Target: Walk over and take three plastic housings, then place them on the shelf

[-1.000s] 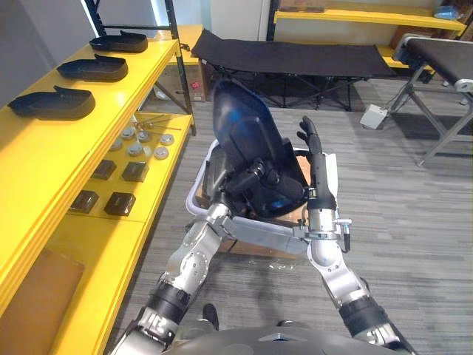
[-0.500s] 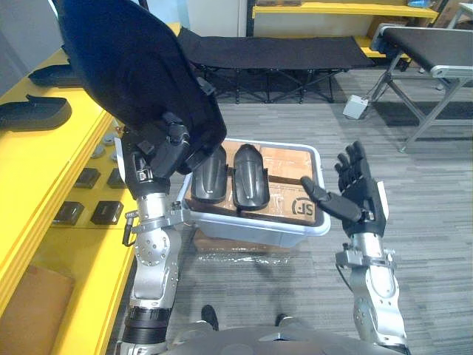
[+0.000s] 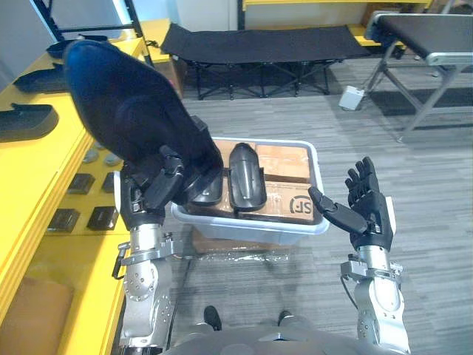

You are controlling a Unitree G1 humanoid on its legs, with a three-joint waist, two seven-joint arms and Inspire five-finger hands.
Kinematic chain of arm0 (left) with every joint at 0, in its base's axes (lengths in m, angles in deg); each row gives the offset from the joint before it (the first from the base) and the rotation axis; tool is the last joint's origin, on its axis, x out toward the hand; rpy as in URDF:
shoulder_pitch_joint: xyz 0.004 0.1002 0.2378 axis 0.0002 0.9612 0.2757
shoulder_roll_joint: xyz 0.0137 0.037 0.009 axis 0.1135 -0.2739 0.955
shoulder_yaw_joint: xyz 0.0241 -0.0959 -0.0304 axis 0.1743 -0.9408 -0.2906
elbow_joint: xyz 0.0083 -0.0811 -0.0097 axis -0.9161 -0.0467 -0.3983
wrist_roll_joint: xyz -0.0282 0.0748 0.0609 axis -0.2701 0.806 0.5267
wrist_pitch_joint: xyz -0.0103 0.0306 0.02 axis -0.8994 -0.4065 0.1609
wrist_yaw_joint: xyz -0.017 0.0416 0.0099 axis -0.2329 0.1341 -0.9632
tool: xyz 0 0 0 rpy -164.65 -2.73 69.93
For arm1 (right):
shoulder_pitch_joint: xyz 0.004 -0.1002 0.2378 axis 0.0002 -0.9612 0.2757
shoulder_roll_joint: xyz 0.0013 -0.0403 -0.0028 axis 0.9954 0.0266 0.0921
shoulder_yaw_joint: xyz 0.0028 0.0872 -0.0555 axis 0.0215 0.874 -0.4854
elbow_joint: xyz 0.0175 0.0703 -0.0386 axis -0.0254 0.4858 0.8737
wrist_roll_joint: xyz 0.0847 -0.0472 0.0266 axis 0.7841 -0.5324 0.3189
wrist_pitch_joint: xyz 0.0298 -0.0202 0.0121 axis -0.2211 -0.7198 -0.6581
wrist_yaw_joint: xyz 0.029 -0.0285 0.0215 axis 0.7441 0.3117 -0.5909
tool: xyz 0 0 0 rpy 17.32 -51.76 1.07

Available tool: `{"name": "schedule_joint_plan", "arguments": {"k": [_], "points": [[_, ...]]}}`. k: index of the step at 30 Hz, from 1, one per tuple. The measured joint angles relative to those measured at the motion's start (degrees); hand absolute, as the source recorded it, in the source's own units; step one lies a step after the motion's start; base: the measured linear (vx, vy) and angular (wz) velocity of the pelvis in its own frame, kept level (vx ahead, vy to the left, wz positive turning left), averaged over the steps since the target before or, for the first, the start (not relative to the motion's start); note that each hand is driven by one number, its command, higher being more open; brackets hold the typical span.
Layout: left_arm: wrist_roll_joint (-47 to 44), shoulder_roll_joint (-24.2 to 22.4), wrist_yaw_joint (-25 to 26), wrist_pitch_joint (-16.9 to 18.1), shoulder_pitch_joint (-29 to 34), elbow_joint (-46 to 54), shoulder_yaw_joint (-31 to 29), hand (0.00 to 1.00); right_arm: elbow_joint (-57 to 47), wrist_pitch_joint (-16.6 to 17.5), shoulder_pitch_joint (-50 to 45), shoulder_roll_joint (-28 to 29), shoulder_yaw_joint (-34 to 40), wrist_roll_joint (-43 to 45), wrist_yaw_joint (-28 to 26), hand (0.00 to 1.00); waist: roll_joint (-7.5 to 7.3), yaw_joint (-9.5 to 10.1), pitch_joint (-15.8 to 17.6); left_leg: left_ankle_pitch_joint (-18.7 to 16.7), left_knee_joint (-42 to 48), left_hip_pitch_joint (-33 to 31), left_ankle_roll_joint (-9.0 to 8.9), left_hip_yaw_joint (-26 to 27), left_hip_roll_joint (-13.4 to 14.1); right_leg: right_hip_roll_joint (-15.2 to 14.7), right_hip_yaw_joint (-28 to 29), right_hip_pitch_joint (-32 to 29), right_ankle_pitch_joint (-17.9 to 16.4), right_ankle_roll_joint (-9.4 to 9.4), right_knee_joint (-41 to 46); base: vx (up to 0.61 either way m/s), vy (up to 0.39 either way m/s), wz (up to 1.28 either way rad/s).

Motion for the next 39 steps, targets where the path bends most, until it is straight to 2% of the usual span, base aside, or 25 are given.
{"name": "schedule_joint_plan", "arguments": {"k": [3, 4, 7, 9, 10, 12, 13, 15, 18, 19, 20, 22, 23, 24, 25, 27, 31, 32, 34, 36, 37, 38, 39], "points": [[0.0, -1.6, 1.7, -0.4, 2.6, 3.3, -3.0, 0.0, 1.8, -0.1, 1.1, 0.1, -1.8, 0.1, -0.8, 1.0, 0.3, 1.57, -0.1, 0.2, -0.2, -0.6, 0.22, -3.1, -0.4, -0.2, -3.3, 1.6, -0.2, 0.1, -0.7, 0.01, -0.004, 0.61], [0.0, -2.0, 2.4, -1.3, 4.2, 5.2, -5.0, 0.0, 3.5, -0.8, 2.9, -0.1, -5.0, -2.1, -0.6, 1.0, 0.44, 2.88, 0.0, 0.8, -0.2, -1.4, -0.11, -6.1, -0.4, -0.2, -6.5, 2.5, -0.6, 0.06, -0.7, -0.03, -0.033, 0.99], [-2.0, -3.3, 1.9, -1.9, 7.2, 5.4, -7.5, 0.0, 4.3, -2.8, 6.4, -1.0, -11.7, -6.0, -0.5, 1.0, 0.92, 5.53, 0.0, 1.9, -0.1, -2.5, -0.17, -10.7, -0.8, 0.0, -11.7, 4.2, -1.5, -0.13, -0.6, -0.04, -0.044, 0.97], [-3.8, -3.8, 1.4, -2.8, 9.1, 5.4, -8.2, 0.0, 4.2, -3.7, 8.1, -1.5, -14.2, -7.9, -0.5, 1.0, 1.04, 6.39, 0.0, 2.4, 0.0, -3.4, -0.08, -12.8, -1.1, 0.2, -15.2, 5.4, -2.2, -0.39, -0.6, -0.02, -0.038, 0.9], [-4.1, -3.9, 0.5, -3.6, 10.3, 5.4, -8.8, 0.0, 4.2, -4.0, 8.7, -2.0, -15.0, -8.6, -0.6, 1.0, 1.09, 7.2, -0.1, 2.5, 0.0, -4.1, 0.21, -12.8, -1.3, 0.2, -17.6, 6.3, -2.3, -0.17, -0.6, -0.01, -0.016, 1.02], [-4.2, -3.9, -2.5, -4.6, 11.2, 5.4, -9.9, 0.0, 4.2, -5.0, 9.1, -2.5, -14.6, -8.8, -0.5, 1.0, 0.89, 7.4, 0.1, 2.6, 0.1, -5.6, 0.45, -10.4, -1.2, 0.1, -23.0, 7.9, -2.7, 0.43, -0.5, -0.03, 0.002, 1.34], [-4.4, -3.9, -3.4, -4.8, 11.2, 5.4, -10.2, 0.0, 4.2, -5.5, 9.1, -2.7, -14.3, -9.1, -0.3, 1.0, 0.9, 7.45, 0.1, 3.0, 0.1, -5.9, 0.95, -9.7, -1.1, 0.1, -24.3, 8.4, -2.8, 0.56, -0.5, -0.05, 0.021, 1.27], [-6.3, -3.9, -6.2, -4.9, 11.2, 5.4, -10.4, 0.0, 4.2, -6.9, 9.0, -2.9, -13.8, -9.3, 0.6, 1.0, 1.05, 8.95, 0.3, 4.0, 0.0, -5.9, 1.61, -9.4, -1.3, -0.3, -26.3, 9.3, -3.9, 0.96, 0.3, -0.05, 0.049, 0.68], [-6.2, -4.0, -8.3, -4.9, 11.3, 5.4, -10.6, 0.0, 4.2, -6.9, 9.2, -2.3, -13.8, -9.4, 1.6, 1.0, 1.46, 9.29, 0.7, 4.0, -0.2, -6.0, 1.62, -9.7, -2.1, -1.3, -26.2, 9.0, -5.7, 1.15, 2.4, -0.04, 0.059, 0.22], [-6.3, -3.9, -9.7, -4.9, 11.2, 5.5, -10.3, 0.0, 3.9, -6.9, 8.9, -2.1, -13.5, -9.3, 1.9, 1.0, 1.63, 8.68, 0.9, 4.0, -0.2, -6.2, 1.63, -10.5, -2.6, -1.4, -24.8, 8.5, -7.1, 1.15, 3.7, -0.03, 0.057, 0.28], [-6.3, -3.8, -10.4, -4.9, 11.2, 5.8, -10.2, 0.0, 3.6, -6.9, 8.5, -1.9, -13.1, -9.2, 2.0, 1.0, 1.72, 8.36, 1.0, 4.0, -0.2, -6.5, 1.63, -11.0, -2.9, -1.3, -22.8, 7.6, -8.2, 1.0, 4.9, -0.07, 0.048, 0.62], [-6.3, -3.3, -14.0, -4.9, 10.1, 6.5, -8.9, 0.0, 0.6, -6.8, 5.6, -0.8, -10.5, -9.2, 3.2, 1.0, 1.66, 6.1, 1.1, 4.0, -0.2, -8.4, 1.72, -14.4, -4.9, 0.1, -15.6, 4.3, -12.6, -0.15, 9.3, -0.05, -0.007, 1.11], [-6.3, -2.5, -16.2, -5.1, 8.8, 6.5, -7.8, 0.0, -0.3, -6.2, 3.6, 0.3, -8.4, -9.1, 3.4, 1.0, 1.31, 4.49, 1.3, 3.7, -0.1, -9.2, 2.05, -15.4, -6.3, 0.9, -11.7, 3.0, -14.7, -1.82, 10.5, 0.0, -0.041, 1.24], [-6.3, -1.9, -17.7, -5.1, 8.0, 6.5, -7.1, 0.0, -0.3, -6.0, 2.4, 0.9, -7.1, -9.1, 3.6, 1.0, 0.55, 3.87, 1.9, 3.6, 0.7, -9.2, 3.32, -15.1, -6.7, 0.7, -10.7, 3.0, -15.8, -2.12, 11.6, 0.03, -0.069, 0.95], [-6.3, -1.2, -18.9, -5.1, 7.5, 6.5, -6.5, 0.0, -0.3, -6.0, 1.2, 1.0, -6.3, -8.6, 3.4, 1.0, 1.07, 4.22, 2.2, 5.6, 1.0, -9.0, 4.09, -14.9, -6.6, 1.2, -9.9, 3.1, -16.7, -2.15, 13.4, 0.06, -0.069, 0.52], [-6.3, -0.1, -19.1, -5.1, 6.9, 6.4, -5.4, 0.0, -0.4, -5.4, -0.6, 1.2, -5.7, -8.0, 2.8, 1.0, 0.84, 3.71, 2.3, 7.7, 0.5, -9.0, 4.87, -16.0, -7.5, 0.9, -9.5, 3.2, -16.3, -0.78, 14.4, 0.08, -0.058, 0.38], [-6.3, 1.0, -18.5, -5.2, 4.4, 6.2, -3.2, 0.0, -0.4, -3.6, 0.9, 0.5, -5.8, -8.1, -0.8, 1.0, 0.67, 4.16, 3.8, 8.7, 1.0, -9.7, 5.17, -16.0, -7.5, 1.2, -7.8, 3.0, -16.4, -0.83, 14.3, 0.01, -0.045, 0.07], [-6.3, 1.0, -18.1, -5.2, 3.8, 6.1, -2.4, 0.0, -0.4, -2.8, 2.0, -0.2, -6.3, -8.1, -1.6, 1.0, 1.28, 4.17, 4.3, 7.7, 1.5, -9.7, 4.28, -16.0, -7.3, 1.5, -7.3, 3.1, -16.5, -1.0, 14.4, -0.05, -0.042, -0.02], [-6.3, 1.0, -18.1, -5.2, 3.7, 6.1, -1.9, 0.0, -0.9, -2.1, 2.6, -0.5, -6.6, -8.1, -2.2, 1.0, 2.16, 4.2, 4.9, 6.9, 1.9, -9.7, 4.29, -16.0, -6.9, 1.9, -7.0, 3.1, -16.7, -1.35, 14.6, -0.1, -0.038, 0.01], [-6.3, 1.0, -18.1, -5.2, 3.9, 6.1, -1.3, 0.0, -1.4, -1.5, 2.7, -0.6, -6.6, -8.1, -2.1, 1.0, 3.0, 4.32, 5.4, 5.6, 1.8, -9.5, 3.27, -15.4, -6.7, 2.2, -7.2, 3.1, -17.2, -2.15, 14.9, -0.1, -0.025, 0.13], [-6.3, 1.1, -18.2, -5.2, 3.8, 5.5, -1.0, 0.0, -1.4, -1.4, 2.7, -0.6, -6.5, -8.1, -2.0, 1.0, 1.7, 4.01, 6.1, 3.0, 2.6, -9.9, 1.46, -13.7, -6.8, 1.0, -7.1, 3.1, -17.0, -2.99, 14.2, -0.07, 0.037, 0.13], [-6.3, 1.2, -18.3, -5.2, 3.8, 5.1, -1.0, 0.0, -1.4, -1.3, 2.7, -0.4, -6.6, -8.1, -1.9, 1.0, 1.58, 4.12, 6.3, 1.4, 5.1, -10.7, 2.55, -12.7, -6.7, 0.5, -7.2, 3.0, -16.8, -3.16, 14.0, -0.05, 0.043, 0.01], [-6.3, 1.5, -18.5, -5.3, 4.0, 4.1, -1.2, 0.0, -1.4, -1.3, 2.6, -0.5, -6.8, -8.1, -1.6, 1.0, 1.95, 4.61, 6.3, -0.1, 13.6, -12.4, 4.28, -12.3, -5.6, 0.2, -7.4, 3.4, -16.7, -2.87, 14.3, -0.01, 0.048, -0.09]]}}
